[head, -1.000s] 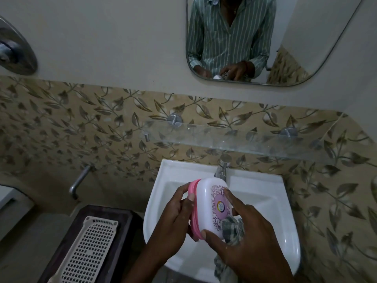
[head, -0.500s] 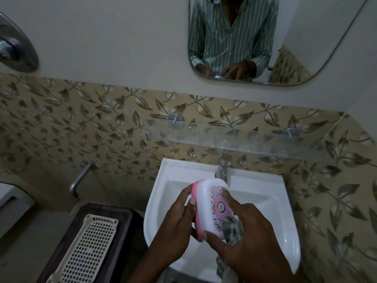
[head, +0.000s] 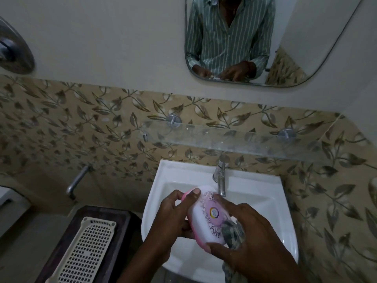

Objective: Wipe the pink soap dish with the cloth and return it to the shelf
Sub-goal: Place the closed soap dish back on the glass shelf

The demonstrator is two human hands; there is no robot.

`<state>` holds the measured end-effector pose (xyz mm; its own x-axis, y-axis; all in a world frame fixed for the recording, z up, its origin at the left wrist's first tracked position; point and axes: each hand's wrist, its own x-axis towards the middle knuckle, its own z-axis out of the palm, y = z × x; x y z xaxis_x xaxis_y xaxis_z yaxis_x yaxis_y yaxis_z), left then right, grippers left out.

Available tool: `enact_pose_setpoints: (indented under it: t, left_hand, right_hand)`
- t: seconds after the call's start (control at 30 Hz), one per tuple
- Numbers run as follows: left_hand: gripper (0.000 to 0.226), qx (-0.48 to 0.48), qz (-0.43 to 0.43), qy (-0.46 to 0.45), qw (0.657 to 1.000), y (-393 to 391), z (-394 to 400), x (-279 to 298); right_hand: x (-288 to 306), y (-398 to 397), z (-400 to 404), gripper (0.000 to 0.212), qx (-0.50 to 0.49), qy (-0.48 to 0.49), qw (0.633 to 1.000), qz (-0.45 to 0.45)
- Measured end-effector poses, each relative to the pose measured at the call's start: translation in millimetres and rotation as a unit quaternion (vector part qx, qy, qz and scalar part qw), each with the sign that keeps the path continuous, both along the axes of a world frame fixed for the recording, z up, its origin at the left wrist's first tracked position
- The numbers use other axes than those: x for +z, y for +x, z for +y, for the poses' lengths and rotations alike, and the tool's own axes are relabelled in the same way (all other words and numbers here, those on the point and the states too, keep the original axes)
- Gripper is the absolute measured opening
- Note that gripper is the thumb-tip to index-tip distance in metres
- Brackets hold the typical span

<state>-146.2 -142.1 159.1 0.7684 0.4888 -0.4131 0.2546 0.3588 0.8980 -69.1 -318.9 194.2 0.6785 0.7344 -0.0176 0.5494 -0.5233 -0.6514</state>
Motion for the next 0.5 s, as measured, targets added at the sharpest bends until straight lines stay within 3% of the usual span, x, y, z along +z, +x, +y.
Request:
enact_pose_setpoints:
  t: [0.17, 0.33, 0.4, 0.5]
  left_hand:
    - [0.061, 0.038, -0.067, -0.083, 0.994, 9.5, 4.6, 6.4]
    - [0.048, 0.012, -0.124, -0.111, 0.986, 27.6, 4.7, 9.8]
    - [0.034, -0.002, -0.126, -0.076, 0.989, 40.3, 10.6, 15.1]
    - [0.031, -0.029, -0.12, -0.022, 0.992, 63.3, 23.9, 28.8]
  right_hand:
    - [-3.1, 12.1, -7.1, 0.069, -0.216, 0.117, 0.962, 0.122]
    - [6.0, 27.5, -2.6, 0.026, -0.215, 0.229, 0.931, 0.185]
    - [11.6, 41.3, -4.5, 0.018, -0.215, 0.256, 0.924, 0.186]
    - [25.1, 68.1, -2.9, 0.019, -0.207, 0.267, 0.923, 0.187]
